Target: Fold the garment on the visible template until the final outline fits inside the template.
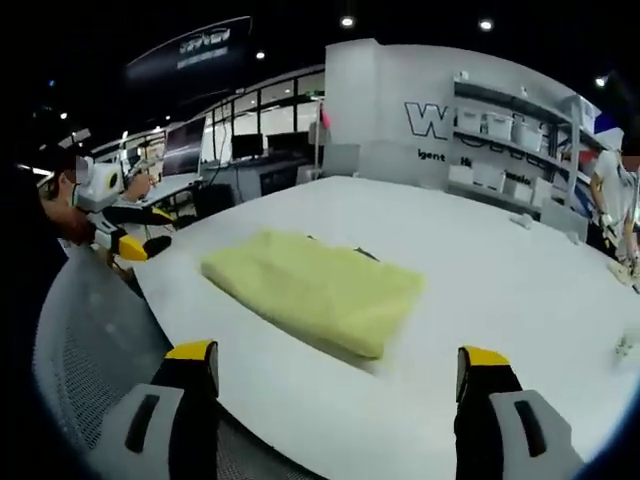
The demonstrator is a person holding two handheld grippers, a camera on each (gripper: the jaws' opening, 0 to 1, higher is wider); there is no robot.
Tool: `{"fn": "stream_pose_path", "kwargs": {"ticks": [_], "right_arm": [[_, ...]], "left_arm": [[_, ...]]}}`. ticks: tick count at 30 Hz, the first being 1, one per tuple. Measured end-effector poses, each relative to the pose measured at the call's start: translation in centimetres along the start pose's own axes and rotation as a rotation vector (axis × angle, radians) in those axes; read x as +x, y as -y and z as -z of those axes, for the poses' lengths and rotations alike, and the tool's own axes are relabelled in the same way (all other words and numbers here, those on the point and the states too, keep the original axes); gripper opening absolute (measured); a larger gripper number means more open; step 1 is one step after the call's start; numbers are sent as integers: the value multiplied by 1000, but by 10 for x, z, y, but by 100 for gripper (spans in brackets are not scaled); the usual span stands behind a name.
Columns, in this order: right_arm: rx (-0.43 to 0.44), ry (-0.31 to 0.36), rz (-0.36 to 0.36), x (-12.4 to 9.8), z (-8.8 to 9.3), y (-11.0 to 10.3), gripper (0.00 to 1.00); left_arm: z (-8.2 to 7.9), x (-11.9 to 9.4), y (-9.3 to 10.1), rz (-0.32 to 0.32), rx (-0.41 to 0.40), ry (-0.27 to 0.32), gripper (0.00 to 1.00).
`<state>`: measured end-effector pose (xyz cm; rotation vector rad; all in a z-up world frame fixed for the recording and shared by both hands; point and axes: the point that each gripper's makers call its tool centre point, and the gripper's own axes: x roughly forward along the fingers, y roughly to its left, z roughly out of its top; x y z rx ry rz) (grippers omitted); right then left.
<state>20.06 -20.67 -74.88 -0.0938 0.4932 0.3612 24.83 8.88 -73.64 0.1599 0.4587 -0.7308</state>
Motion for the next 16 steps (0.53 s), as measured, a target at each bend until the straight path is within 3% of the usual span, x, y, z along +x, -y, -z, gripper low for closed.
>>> {"fn": "stream_pose_path", "kwargs": {"ticks": [6, 16], "right_arm": [[-7, -4, -3, -3, 6, -4, 99], [-17, -20, -8, -6, 14, -7, 98]], "left_arm": [[-3, -2, 10, 2, 22, 39, 88], [4, -1, 11, -4, 27, 17, 87]]}}
